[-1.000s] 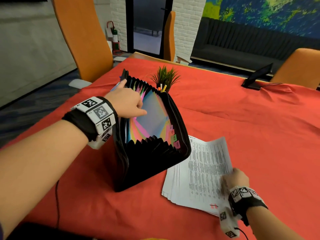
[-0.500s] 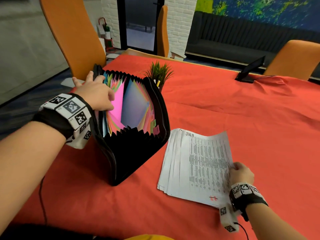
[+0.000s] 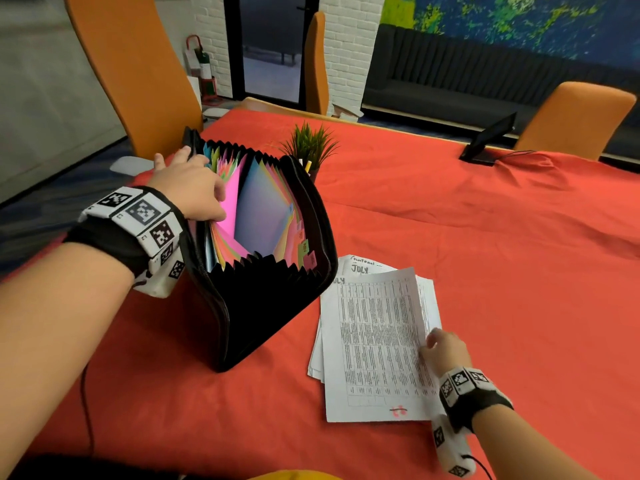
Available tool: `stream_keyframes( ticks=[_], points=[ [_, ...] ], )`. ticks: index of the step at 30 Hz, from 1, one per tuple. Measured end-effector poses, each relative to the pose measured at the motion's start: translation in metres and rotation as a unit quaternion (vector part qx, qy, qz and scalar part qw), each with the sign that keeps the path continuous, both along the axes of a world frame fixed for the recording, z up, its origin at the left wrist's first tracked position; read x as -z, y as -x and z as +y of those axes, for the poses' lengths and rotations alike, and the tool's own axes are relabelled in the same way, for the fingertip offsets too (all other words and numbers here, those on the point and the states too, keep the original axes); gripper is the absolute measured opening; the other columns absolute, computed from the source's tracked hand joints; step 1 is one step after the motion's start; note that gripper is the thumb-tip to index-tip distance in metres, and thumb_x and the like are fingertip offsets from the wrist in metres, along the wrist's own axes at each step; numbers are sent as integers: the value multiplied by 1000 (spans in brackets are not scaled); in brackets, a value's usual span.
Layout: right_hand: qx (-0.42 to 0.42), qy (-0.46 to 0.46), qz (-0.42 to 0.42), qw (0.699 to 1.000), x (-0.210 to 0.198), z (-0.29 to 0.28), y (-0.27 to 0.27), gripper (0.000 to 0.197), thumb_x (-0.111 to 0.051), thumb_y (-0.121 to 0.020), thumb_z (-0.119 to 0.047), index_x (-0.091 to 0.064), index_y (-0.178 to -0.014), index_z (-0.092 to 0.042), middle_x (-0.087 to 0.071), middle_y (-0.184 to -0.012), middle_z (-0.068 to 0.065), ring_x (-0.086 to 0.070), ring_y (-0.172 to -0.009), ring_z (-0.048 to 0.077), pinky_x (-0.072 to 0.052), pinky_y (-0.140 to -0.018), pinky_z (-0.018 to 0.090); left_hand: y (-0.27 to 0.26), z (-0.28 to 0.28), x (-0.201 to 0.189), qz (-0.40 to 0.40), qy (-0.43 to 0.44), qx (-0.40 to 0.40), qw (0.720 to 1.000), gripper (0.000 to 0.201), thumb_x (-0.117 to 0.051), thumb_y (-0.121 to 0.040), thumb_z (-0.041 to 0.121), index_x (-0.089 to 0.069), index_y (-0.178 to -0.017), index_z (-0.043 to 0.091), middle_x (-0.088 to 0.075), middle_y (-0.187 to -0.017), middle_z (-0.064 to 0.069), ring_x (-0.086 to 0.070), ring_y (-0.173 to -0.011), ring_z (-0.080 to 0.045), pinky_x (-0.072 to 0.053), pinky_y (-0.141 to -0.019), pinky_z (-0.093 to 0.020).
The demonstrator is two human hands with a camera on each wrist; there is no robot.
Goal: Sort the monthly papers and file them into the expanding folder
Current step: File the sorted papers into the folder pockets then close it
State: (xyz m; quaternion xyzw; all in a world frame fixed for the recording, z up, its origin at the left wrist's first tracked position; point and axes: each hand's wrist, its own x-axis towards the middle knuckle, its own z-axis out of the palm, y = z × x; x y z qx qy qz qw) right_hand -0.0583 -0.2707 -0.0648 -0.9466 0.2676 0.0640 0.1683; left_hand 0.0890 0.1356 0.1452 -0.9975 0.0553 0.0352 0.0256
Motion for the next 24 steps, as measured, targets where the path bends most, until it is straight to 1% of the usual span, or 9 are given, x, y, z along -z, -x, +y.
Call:
stream_keyframes(
  ticks=[4, 6, 8, 11, 14, 17, 20, 22, 24],
  points=[
    [-9, 63, 70, 996, -3, 4, -7, 13, -54, -84, -22, -59, -94, -16, -59, -102, 6, -52, -97, 23, -40, -84, 27, -1, -4, 0, 1, 0, 3, 1000, 31, -70, -74, 30, -66, -105, 33, -21, -154, -9, -3, -144, -30, -1, -113, -59],
    [9, 65, 94, 993, -8, 4, -12, 17, -53, -83, -21, -59, -99, -18, -59, -106, 4, -50, -105, 22, -38, -87, 27, -2, -5, 0, 1, -2, 3, 1000, 32, -70, -74, 31, -65, -105, 33, -22, -154, -8, -3, -144, -30, -2, -113, -59],
    [15, 64, 99, 993, -8, 6, -15, 19, -50, -84, -16, -60, -100, -16, -59, -108, 6, -50, -106, 24, -40, -87, 28, -2, -4, 0, 0, -2, 3, 1000, 32, -70, -74, 31, -65, -106, 32, -22, -154, -8, -4, -144, -30, -2, -114, -59],
    [23, 67, 83, 994, -3, 11, -14, 22, -43, -85, -9, -60, -98, -10, -53, -109, 12, -49, -101, 31, -44, -84, 33, -2, -3, 2, -5, -1, 3, 1000, 33, -70, -74, 33, -65, -106, 33, -23, -153, -7, -5, -144, -30, -3, -114, -58],
    [29, 66, 74, 995, 0, 16, -11, 24, -38, -87, -4, -58, -99, -8, -44, -110, 14, -50, -95, 33, -44, -82, 33, -2, 0, 3, -7, 0, 1, 1000, 32, -71, -73, 34, -65, -105, 34, -24, -153, -7, -6, -144, -30, -4, -114, -58],
    [41, 30, 66, 997, -1, 14, -9, 14, -43, -86, -8, -55, -83, -13, -43, -109, 13, -51, -83, 28, -44, -76, 31, -2, 2, 3, -8, 1, -1, 1000, 32, -71, -73, 33, -66, -105, 33, -24, -153, -7, -6, -144, -30, -5, -114, -58],
    [61, 20, 82, 995, -1, 4, -10, 9, -53, -78, -22, -49, -70, -25, -53, -107, 8, -48, -100, 30, -37, -76, 31, -1, 3, 2, -8, 3, -3, 1000, 31, -71, -74, 33, -66, -105, 33, -25, -153, -7, -6, -144, -30, -5, -114, -58],
    [52, 22, 82, 995, -3, 3, -8, 5, -57, -77, -24, -52, -75, -26, -52, -105, 8, -49, -100, 30, -36, -77, 29, 0, 3, 3, -11, 5, -3, 1000, 31, -71, -73, 33, -66, -104, 33, -25, -152, -7, -6, -144, -29, -5, -114, -58],
    [46, 16, 62, 997, -4, 4, -6, 2, -58, -78, -20, -55, -78, -21, -48, -104, 9, -51, -96, 31, -40, -80, 28, 0, 4, 3, -16, 7, -4, 1000, 31, -72, -73, 33, -66, -103, 33, -26, -152, -7, -7, -144, -29, -5, -114, -58]
  ],
)
